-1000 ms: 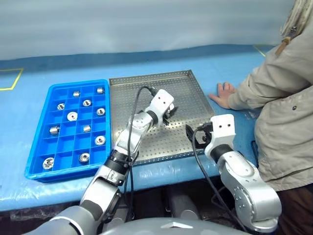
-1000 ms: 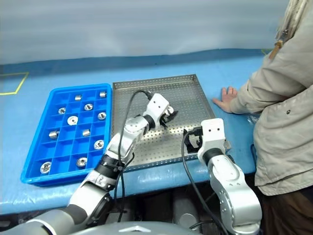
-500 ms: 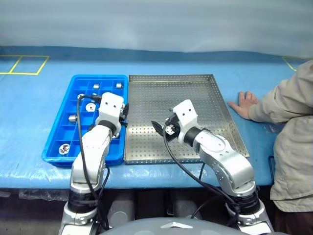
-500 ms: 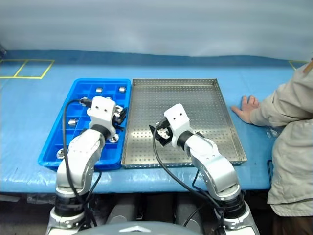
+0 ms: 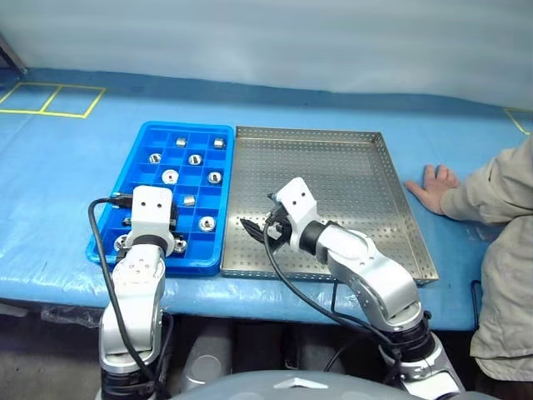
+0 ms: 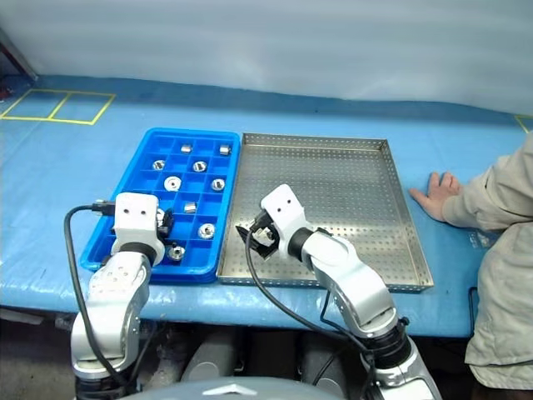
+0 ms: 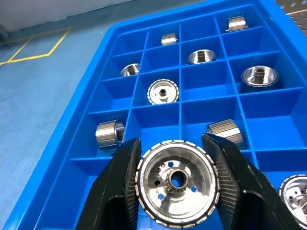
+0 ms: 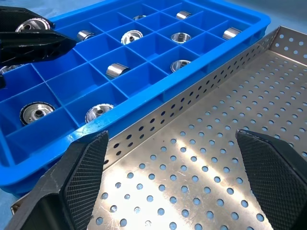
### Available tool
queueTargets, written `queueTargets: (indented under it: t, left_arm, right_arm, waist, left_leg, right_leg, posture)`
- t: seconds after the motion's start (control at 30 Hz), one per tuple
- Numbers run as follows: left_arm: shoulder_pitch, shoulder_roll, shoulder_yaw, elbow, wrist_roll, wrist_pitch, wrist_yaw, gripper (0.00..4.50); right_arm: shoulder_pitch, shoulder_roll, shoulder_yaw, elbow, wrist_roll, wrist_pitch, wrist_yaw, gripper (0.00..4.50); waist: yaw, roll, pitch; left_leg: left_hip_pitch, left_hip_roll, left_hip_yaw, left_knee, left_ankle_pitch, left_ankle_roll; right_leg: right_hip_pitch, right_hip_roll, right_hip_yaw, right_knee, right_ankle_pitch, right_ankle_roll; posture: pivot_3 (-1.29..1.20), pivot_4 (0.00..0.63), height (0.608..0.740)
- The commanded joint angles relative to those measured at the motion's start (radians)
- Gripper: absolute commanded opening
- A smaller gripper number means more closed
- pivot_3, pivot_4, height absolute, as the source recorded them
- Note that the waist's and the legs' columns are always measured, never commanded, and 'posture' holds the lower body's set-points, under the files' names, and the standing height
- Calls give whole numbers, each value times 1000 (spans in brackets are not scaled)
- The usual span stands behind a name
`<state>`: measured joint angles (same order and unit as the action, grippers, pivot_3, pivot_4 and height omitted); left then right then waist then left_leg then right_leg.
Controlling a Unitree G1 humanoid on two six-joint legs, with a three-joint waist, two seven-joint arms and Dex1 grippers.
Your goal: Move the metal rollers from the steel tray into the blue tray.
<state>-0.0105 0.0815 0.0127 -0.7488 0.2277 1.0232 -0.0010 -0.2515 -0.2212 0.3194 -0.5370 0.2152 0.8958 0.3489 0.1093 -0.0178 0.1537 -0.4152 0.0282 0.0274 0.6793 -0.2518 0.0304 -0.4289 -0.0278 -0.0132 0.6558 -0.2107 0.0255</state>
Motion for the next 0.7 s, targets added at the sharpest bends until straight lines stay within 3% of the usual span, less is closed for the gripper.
queueTargets:
  t: [0.03, 0.7]
  left_arm:
    - [3, -7, 19, -29, 12, -16, 26, 1715]
    - [-13, -8, 55, 114, -1, -40, 68, 1715]
  right_arm:
    - [8, 13, 5, -35, 11, -8, -7, 4500]
    - [42, 6, 8, -58, 3, -9, -53, 4500]
  waist:
    - [2, 0, 0]
    - [-4, 0, 0]
  left_leg:
    - [0, 0, 0, 0, 0, 0]
    - [-1, 0, -1, 0, 0, 0]
  right_leg:
    - [0, 0, 0, 0, 0, 0]
    - [0, 0, -1, -1, 0, -1]
  posture:
    - [320, 150, 740]
    - [269, 150, 740]
